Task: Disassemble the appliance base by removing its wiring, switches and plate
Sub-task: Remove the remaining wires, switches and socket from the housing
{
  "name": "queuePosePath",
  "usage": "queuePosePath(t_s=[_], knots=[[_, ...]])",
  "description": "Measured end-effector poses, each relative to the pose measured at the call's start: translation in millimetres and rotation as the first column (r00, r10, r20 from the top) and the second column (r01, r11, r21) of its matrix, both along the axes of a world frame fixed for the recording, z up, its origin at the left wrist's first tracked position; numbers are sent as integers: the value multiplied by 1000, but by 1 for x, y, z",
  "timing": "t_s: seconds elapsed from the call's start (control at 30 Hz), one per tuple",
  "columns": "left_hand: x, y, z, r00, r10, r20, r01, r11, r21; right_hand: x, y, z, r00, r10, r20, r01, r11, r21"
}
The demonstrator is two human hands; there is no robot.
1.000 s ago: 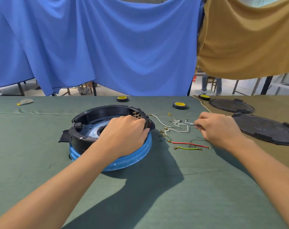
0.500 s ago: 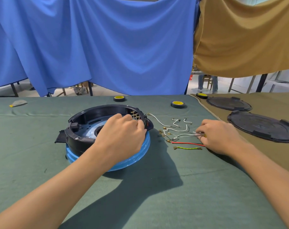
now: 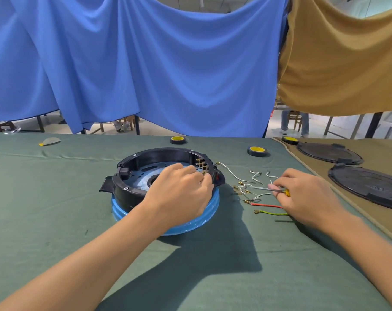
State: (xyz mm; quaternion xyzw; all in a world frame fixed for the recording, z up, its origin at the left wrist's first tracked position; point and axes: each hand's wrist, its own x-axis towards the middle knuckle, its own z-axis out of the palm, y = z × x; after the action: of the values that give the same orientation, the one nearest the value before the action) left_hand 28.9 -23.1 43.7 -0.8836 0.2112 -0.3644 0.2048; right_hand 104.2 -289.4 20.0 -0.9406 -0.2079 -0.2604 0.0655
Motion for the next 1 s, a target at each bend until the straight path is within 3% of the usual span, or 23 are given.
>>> queuePosePath(t_s=[0.27, 0.4, 0.47, 0.57, 0.67, 0.73, 0.87, 1.0], knots=[[-4, 18, 0, 995, -95, -4, 93, 977, -191, -28, 49, 3, 947, 207, -246, -127, 943, 308], [-6, 33, 2, 990, -134, -32, 118, 943, -311, -43, 83, 20, 915, 212, -342, 10, 838, 545], [-5, 51, 5, 996, -91, -13, 72, 861, -503, -50, 102, 26, 863, 207, -461, 141, 777, 614], [4, 92, 3, 996, 44, -79, -90, 614, -784, -57, 134, 22, 795, 201, -573, 245, 757, 606], [10, 115, -7, 930, 37, -367, -331, 524, -785, -57, 159, 15, 769, 232, -595, 314, 675, 668], [11, 115, -11, 894, 42, -446, -401, 516, -757, -54, 168, 16, 749, 295, -593, 351, 583, 733], [8, 116, -9, 900, 68, -431, -387, 581, -716, -35, 163, 22, 723, 385, -574, 346, 518, 783], [-6, 128, -8, 915, -92, -392, -272, 575, -771, -17, 148, 32, 718, 391, -575, 369, 487, 792]])
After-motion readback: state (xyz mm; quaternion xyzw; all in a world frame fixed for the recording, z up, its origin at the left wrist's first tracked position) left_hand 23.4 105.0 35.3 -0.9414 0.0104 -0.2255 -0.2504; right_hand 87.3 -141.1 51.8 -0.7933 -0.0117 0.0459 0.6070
